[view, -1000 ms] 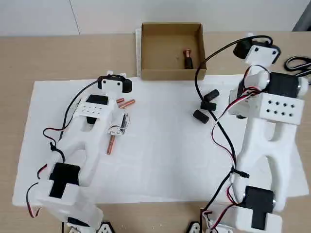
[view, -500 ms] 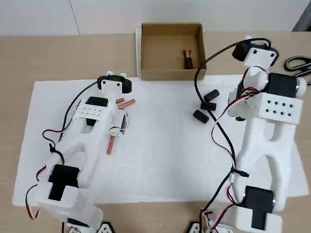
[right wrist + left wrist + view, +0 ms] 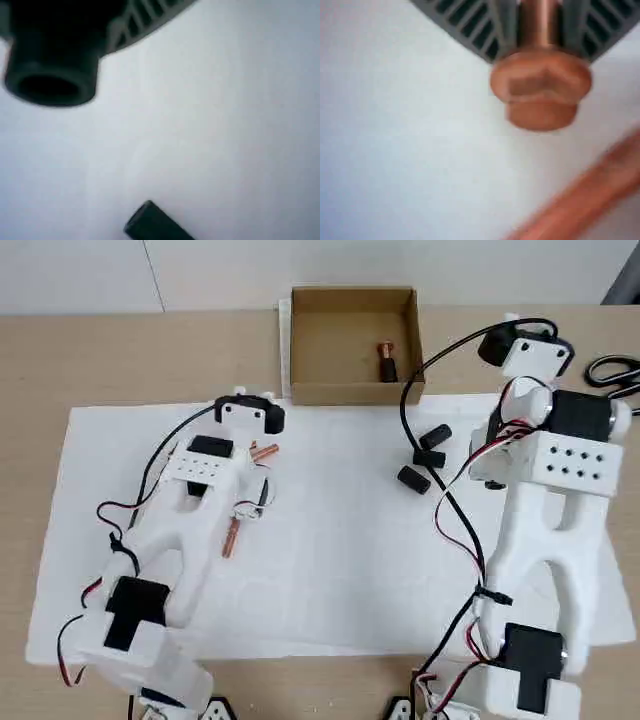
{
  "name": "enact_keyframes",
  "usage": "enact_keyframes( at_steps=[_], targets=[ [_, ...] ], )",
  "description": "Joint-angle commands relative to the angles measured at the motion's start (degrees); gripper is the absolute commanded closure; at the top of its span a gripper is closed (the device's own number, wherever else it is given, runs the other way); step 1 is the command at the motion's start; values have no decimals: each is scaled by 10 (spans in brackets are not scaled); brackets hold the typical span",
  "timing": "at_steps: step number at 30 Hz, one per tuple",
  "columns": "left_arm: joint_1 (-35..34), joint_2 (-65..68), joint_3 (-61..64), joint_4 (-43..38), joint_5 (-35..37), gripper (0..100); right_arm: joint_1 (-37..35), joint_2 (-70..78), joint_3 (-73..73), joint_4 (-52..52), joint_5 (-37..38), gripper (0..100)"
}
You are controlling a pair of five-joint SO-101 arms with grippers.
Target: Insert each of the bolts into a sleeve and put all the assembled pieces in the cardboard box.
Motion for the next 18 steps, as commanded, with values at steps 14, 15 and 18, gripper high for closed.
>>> enact_keyframes(
  at_steps=[14,15,18],
  targets=[
    [25,-289,-74,145,-8,994,-95,-233,-1,0,-4,995],
    [26,-305,-74,162,-8,994,-95,-239,3,0,-4,995],
    [26,-359,-74,177,3,994,-96,-253,34,0,-2,995]
  ],
)
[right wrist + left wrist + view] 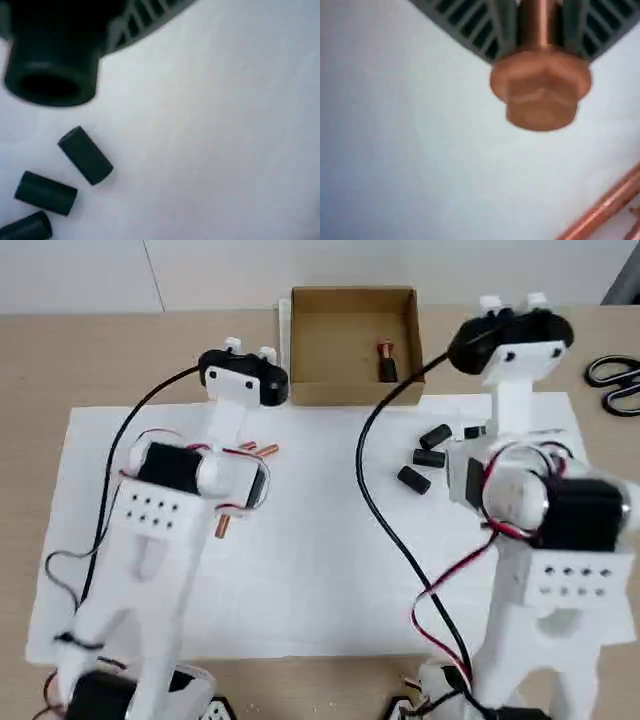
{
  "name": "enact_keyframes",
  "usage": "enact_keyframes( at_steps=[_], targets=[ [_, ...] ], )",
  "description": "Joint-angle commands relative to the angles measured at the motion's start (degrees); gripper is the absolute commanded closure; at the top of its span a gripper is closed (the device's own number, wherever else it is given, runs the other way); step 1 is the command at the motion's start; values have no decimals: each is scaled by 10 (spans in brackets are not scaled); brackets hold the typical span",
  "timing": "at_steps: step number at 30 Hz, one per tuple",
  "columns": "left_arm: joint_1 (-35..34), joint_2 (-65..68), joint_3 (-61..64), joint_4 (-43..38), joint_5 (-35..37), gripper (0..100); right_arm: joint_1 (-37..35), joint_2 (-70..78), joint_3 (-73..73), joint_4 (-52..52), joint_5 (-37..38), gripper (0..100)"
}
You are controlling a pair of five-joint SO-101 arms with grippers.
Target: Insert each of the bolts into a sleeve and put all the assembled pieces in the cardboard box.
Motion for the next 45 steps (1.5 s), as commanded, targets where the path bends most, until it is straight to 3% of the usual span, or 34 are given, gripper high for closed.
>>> enact_keyframes(
  at_steps=[1,8,14,22,29,39,45],
  targets=[
    [5,-85,-29,10,18,994,-4,-29,34,0,-2,995],
    [9,-230,-18,-53,64,994,-4,-131,135,-1,-1,995],
    [8,-326,119,-173,69,994,-4,-240,242,-41,-1,995],
    [9,-459,307,-351,66,994,-19,-398,510,-251,-3,995],
    [6,-511,360,-367,69,994,-141,-560,714,-391,-4,995],
    [9,-511,364,-369,91,994,-198,-681,789,-415,-4,995],
    [10,-509,368,-413,134,994,-241,-741,879,-498,-4,995]
  ],
)
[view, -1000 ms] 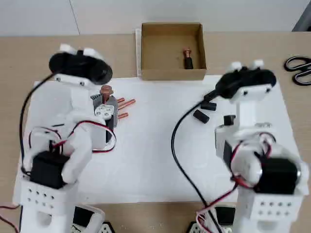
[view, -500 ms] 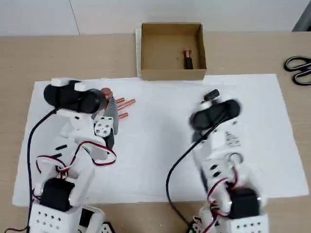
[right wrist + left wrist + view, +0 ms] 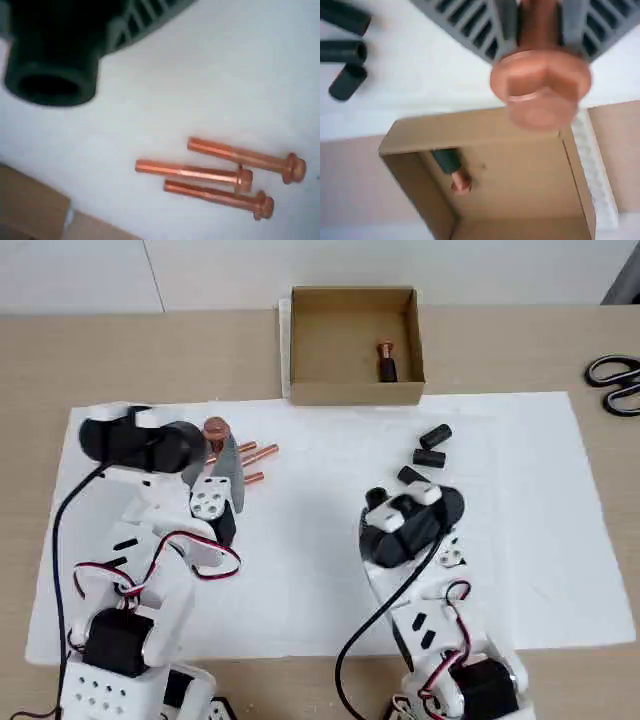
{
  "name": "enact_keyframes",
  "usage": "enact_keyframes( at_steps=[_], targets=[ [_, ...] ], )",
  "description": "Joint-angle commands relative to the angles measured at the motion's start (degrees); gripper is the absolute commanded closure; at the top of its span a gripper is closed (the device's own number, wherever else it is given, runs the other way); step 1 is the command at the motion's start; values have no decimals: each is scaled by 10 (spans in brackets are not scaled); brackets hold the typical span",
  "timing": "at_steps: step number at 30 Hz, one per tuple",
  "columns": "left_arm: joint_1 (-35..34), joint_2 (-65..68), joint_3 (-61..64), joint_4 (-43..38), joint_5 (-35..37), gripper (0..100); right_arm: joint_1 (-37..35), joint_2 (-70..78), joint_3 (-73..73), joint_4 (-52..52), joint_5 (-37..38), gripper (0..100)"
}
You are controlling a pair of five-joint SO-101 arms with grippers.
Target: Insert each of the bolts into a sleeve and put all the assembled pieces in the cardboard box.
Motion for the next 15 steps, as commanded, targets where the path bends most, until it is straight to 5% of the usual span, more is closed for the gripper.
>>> enact_keyframes(
  at_steps=[1,6,15],
  targets=[
    [4,-9,-1,-37,20,994,-18,-15,48,-60,-4,995],
    [15,-9,-1,-65,36,994,-44,-13,132,-118,-6,995],
    [68,-12,20,-98,113,994,-90,-13,173,-151,-127,995]
  ],
)
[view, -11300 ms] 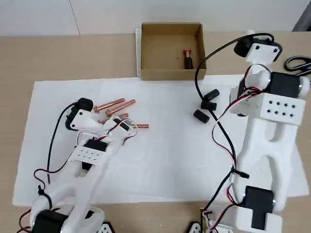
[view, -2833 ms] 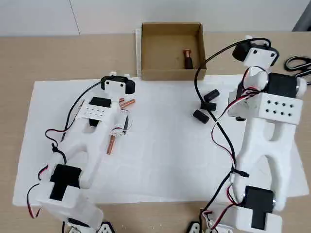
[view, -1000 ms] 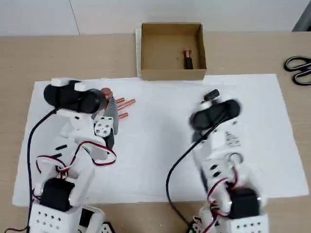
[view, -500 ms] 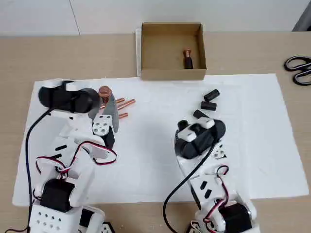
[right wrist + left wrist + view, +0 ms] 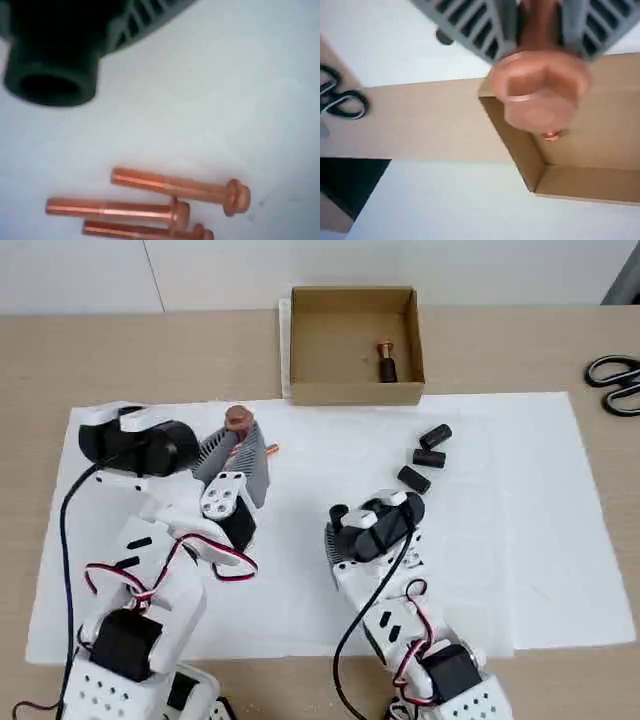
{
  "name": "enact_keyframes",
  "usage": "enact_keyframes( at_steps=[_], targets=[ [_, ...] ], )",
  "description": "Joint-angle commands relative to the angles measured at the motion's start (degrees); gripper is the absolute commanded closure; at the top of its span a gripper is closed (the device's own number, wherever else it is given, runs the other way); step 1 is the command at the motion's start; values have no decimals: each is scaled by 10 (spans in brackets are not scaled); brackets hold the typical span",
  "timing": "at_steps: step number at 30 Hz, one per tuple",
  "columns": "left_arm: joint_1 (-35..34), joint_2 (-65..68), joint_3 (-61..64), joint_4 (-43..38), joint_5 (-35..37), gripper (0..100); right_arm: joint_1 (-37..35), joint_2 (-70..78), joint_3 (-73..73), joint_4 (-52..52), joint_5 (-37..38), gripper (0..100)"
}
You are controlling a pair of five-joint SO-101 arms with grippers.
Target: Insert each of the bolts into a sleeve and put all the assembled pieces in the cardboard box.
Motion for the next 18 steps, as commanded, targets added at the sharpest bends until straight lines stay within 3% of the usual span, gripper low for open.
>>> enact_keyframes(
  at_steps=[1,10,18],
  targets=[
    [8,-11,22,-30,12,994,-17,-7,-4,-15,-18,995],
    [63,-9,94,-70,11,994,-43,-7,-1,-43,-18,995],
    [67,-8,95,-69,11,994,-70,-6,0,-56,-18,995]
  ],
)
